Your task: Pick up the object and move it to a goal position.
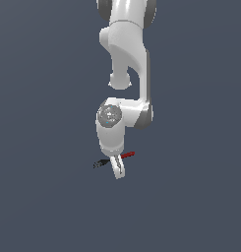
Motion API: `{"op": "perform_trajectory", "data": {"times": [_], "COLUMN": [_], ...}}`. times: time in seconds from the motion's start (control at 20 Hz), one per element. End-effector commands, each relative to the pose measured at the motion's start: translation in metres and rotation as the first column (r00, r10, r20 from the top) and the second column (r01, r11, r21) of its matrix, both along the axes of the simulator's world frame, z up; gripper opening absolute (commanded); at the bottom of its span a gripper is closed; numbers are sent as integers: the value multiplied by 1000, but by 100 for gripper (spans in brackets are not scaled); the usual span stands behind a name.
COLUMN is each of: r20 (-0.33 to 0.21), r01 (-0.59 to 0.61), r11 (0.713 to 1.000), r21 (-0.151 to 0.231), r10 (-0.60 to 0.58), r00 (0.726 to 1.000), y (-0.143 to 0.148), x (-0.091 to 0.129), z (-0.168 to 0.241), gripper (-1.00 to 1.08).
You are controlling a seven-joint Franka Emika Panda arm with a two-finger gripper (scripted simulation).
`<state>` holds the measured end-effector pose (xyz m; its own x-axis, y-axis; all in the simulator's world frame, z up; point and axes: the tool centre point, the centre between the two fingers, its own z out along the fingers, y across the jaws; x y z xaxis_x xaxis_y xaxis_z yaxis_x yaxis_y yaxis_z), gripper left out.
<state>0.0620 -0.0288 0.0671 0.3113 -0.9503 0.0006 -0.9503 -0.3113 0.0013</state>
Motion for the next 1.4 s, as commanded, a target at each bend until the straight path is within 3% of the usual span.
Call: {"op": "perform_trajectory", "data": {"times": [0.0, 0.85, 1.35], "r20": [1, 1, 1], "r01": [-1, -3, -5], "r11": [1000, 1000, 1000], "r21": [1, 0, 0], "r10": [1, 3, 5], "r00": [1000, 1000, 1000], "y": [25, 188, 226], "x": [-3, -18, -19], "z": [20, 150, 179], "gripper": [-100, -100, -100]}}
